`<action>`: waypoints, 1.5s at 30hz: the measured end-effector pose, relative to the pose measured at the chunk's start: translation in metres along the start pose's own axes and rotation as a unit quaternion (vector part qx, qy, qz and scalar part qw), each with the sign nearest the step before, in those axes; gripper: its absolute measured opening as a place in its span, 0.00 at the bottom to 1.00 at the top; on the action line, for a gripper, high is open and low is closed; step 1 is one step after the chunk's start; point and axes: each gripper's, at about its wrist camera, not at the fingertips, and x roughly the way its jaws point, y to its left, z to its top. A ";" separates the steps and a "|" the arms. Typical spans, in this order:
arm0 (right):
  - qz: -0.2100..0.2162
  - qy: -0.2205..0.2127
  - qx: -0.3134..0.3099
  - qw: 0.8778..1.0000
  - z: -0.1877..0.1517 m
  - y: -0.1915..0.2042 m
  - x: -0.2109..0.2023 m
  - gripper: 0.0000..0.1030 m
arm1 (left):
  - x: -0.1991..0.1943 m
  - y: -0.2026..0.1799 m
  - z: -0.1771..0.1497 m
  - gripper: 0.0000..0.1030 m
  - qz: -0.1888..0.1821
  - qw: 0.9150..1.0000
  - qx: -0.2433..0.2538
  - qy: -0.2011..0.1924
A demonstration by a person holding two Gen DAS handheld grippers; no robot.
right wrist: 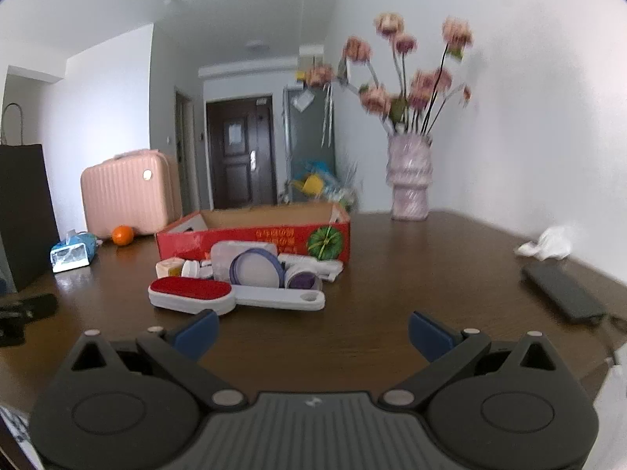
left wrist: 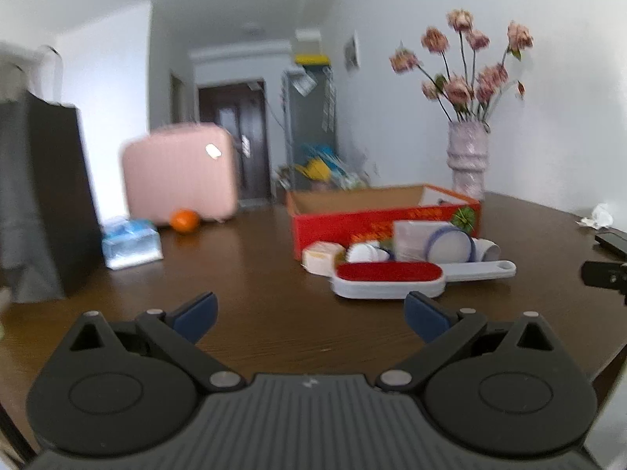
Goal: Organize rigid objects
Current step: 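Grasp the red lint brush head with the left tool while the right tool grasps its white handle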
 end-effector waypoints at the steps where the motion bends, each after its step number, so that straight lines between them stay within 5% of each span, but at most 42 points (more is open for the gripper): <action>1: 0.009 0.007 0.004 1.000 0.003 -0.003 0.009 1.00 | 0.008 -0.001 0.004 1.00 -0.008 1.000 -0.003 0.007; 13: 0.020 0.084 0.013 0.996 0.038 -0.024 0.114 1.00 | 0.137 -0.001 0.044 1.00 -0.084 0.993 -0.027 0.079; 17: 0.022 0.124 0.027 0.992 0.046 -0.032 0.150 0.73 | 0.166 0.007 0.046 1.00 -0.114 0.986 -0.052 0.113; 19: 0.025 0.139 0.032 0.989 0.046 -0.037 0.165 0.71 | 0.179 0.012 0.044 0.98 -0.138 0.979 -0.068 0.137; 22: 0.039 0.160 0.046 0.985 0.043 -0.041 0.183 0.68 | 0.186 0.014 0.041 0.91 -0.163 0.972 -0.078 0.149; 25: 0.054 0.167 0.058 0.983 0.038 -0.042 0.190 0.54 | 0.194 0.015 0.036 0.74 -0.167 0.968 -0.087 0.165; 29: 0.075 0.171 0.069 0.980 0.040 -0.042 0.192 0.32 | 0.193 0.018 0.036 0.65 -0.161 0.969 -0.100 0.160; 38: 0.055 0.168 0.057 0.983 0.033 -0.040 0.183 0.21 | 0.210 0.025 0.040 0.60 -0.165 0.957 -0.148 0.186; 41: 0.052 0.163 0.058 0.984 0.033 -0.039 0.182 0.11 | 0.201 0.024 0.040 0.56 -0.162 0.956 -0.156 0.189; 45: 0.036 0.156 0.055 0.986 0.032 -0.034 0.166 0.11 | 0.167 0.020 0.036 0.56 -0.156 0.958 -0.148 0.191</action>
